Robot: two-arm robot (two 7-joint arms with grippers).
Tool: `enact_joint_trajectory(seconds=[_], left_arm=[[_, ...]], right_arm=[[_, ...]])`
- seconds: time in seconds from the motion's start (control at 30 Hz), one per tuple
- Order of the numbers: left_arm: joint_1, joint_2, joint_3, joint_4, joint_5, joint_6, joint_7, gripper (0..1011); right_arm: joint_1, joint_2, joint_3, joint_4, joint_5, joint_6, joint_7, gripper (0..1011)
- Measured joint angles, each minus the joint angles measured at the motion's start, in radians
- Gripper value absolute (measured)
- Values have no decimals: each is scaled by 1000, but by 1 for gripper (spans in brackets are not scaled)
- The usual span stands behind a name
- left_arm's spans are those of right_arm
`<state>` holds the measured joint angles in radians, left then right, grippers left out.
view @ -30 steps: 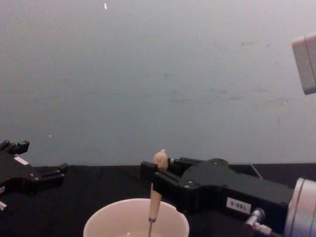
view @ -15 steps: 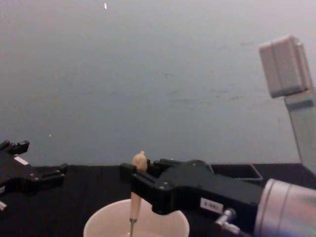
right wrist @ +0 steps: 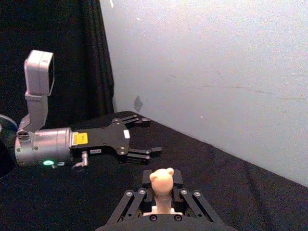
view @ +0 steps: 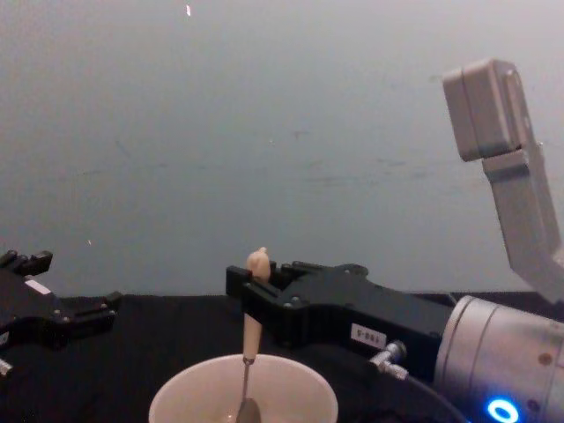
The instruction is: Pick up the stirring spoon with one hand, stir inside the cup, then place it back in its original position.
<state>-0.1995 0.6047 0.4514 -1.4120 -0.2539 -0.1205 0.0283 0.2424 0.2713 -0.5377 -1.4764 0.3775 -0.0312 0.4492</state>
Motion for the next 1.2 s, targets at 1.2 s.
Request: enact_joint_trajectory(seconds=[1.2], left_arm=[[0,0,0,0,0,0,0,1001]], right_arm=[[-82,93,12,-124,49,33,55,221]])
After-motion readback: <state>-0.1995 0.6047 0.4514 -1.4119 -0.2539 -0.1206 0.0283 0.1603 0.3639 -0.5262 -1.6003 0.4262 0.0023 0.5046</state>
